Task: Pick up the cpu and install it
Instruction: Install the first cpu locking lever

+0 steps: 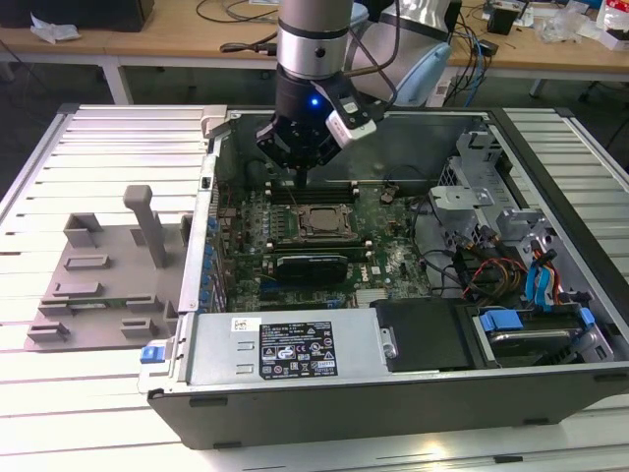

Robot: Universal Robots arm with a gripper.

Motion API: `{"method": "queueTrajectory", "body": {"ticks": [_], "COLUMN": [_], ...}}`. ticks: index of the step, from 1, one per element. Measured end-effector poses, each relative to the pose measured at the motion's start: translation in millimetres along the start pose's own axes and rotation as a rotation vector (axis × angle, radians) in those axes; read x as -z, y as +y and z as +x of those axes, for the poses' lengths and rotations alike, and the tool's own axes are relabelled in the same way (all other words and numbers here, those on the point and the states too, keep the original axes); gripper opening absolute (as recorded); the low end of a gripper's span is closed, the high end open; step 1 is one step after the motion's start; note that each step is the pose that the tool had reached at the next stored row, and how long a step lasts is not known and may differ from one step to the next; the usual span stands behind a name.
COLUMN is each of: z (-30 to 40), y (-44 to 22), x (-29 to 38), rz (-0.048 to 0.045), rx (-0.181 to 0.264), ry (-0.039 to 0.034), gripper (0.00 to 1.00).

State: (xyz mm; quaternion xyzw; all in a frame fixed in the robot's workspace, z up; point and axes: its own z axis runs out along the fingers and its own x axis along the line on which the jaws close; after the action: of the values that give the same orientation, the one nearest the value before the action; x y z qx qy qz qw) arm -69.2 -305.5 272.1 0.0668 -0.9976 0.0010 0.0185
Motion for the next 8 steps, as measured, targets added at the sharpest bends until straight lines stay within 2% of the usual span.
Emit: {"method": "queueTrajectory", "body": {"ticks": [8], "z": [8.1], "y": [1.2], "x": [-0.4], "rz": [0.0], "rx": [0.0], "ry": [0.0], "gripper": [0.11]}}
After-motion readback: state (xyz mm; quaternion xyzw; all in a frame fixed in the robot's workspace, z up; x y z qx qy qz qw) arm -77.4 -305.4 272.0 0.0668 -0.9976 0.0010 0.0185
